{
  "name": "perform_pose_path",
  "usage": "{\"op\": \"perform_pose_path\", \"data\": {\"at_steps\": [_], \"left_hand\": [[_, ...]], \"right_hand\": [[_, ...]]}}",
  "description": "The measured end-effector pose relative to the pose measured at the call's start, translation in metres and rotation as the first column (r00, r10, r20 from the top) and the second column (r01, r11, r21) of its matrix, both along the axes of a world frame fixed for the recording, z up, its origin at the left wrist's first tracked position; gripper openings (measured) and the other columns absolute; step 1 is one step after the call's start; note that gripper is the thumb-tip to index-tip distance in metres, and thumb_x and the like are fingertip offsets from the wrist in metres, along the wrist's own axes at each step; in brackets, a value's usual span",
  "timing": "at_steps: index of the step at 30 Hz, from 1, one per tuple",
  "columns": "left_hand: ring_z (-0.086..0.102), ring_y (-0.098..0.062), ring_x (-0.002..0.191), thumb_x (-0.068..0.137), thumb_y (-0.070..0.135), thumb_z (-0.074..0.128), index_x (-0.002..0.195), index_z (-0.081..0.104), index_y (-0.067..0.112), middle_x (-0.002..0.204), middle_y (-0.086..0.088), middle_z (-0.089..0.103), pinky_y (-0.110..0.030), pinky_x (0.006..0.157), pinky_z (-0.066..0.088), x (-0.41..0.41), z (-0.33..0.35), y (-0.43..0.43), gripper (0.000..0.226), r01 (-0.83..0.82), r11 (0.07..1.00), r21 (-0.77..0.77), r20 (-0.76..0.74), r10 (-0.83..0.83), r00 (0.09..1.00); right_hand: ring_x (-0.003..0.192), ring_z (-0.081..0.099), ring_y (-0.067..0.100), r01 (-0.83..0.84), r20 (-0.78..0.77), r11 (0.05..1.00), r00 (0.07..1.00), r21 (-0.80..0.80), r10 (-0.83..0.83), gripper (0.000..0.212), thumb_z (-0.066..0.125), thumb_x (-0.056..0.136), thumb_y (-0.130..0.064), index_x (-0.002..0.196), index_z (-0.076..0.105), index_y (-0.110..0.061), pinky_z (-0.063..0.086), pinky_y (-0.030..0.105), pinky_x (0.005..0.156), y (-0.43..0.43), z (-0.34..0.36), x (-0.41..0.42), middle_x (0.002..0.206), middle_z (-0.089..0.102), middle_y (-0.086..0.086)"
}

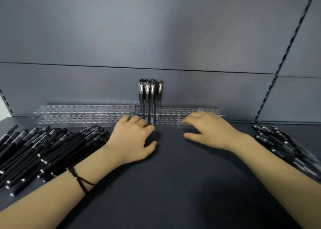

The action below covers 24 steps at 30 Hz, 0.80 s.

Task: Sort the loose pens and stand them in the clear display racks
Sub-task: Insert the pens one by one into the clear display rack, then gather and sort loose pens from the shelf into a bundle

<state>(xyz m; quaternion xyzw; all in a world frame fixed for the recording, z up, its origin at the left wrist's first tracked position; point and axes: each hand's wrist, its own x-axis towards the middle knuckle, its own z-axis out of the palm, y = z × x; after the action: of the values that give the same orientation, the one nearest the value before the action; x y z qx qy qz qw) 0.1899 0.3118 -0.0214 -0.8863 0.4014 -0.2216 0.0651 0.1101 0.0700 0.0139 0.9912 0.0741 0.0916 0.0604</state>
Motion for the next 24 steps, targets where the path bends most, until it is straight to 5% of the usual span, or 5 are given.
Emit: {"op": "perform_pose_path", "data": {"at_steps": [5, 18, 24], "left_hand": [[0.065, -0.025, 0.092, 0.08, 0.064, 0.032, 0.111, 0.069, 0.029, 0.098, 0.001, 0.071, -0.04, 0.082, 0.047, -0.019, 0.011, -0.031, 0.06, 0.03, 0.996, 0.083, 0.015, -0.031, 0.999], [0.05, -0.018, 0.122, 0.076, 0.069, 0.003, 0.136, 0.047, 0.037, 0.131, 0.006, 0.058, -0.038, 0.101, 0.035, -0.114, 0.005, -0.206, 0.081, 0.045, 0.999, -0.016, -0.088, -0.046, 0.995], [0.049, -0.019, 0.124, 0.078, 0.075, 0.016, 0.132, 0.049, 0.038, 0.131, 0.006, 0.058, -0.039, 0.101, 0.034, -0.133, 0.01, -0.277, 0.074, -0.061, 0.993, -0.106, -0.108, 0.049, 0.993]], "right_hand": [[0.128, 0.043, 0.013, 0.038, -0.009, 0.999, 0.999, 0.028, -0.038, 0.05, 0.046, 0.094, -0.056, 0.137, 0.046, -0.03, 0.036, 0.033, 0.104, -0.042, -0.013, -0.039, 0.138, 0.048, -0.012], [0.123, 0.046, 0.008, 0.066, -0.05, 0.989, 0.997, 0.133, -0.06, 0.046, 0.05, 0.093, -0.054, 0.134, 0.048, -0.034, 0.041, 0.031, 0.1, -0.189, -0.019, -0.124, 0.134, 0.05, -0.016], [0.12, 0.051, 0.01, 0.131, -0.069, 0.977, 0.99, 0.165, -0.121, 0.049, 0.052, 0.09, -0.059, 0.132, 0.05, -0.033, 0.045, 0.03, 0.088, -0.25, -0.015, -0.127, 0.132, 0.051, -0.014]]}}
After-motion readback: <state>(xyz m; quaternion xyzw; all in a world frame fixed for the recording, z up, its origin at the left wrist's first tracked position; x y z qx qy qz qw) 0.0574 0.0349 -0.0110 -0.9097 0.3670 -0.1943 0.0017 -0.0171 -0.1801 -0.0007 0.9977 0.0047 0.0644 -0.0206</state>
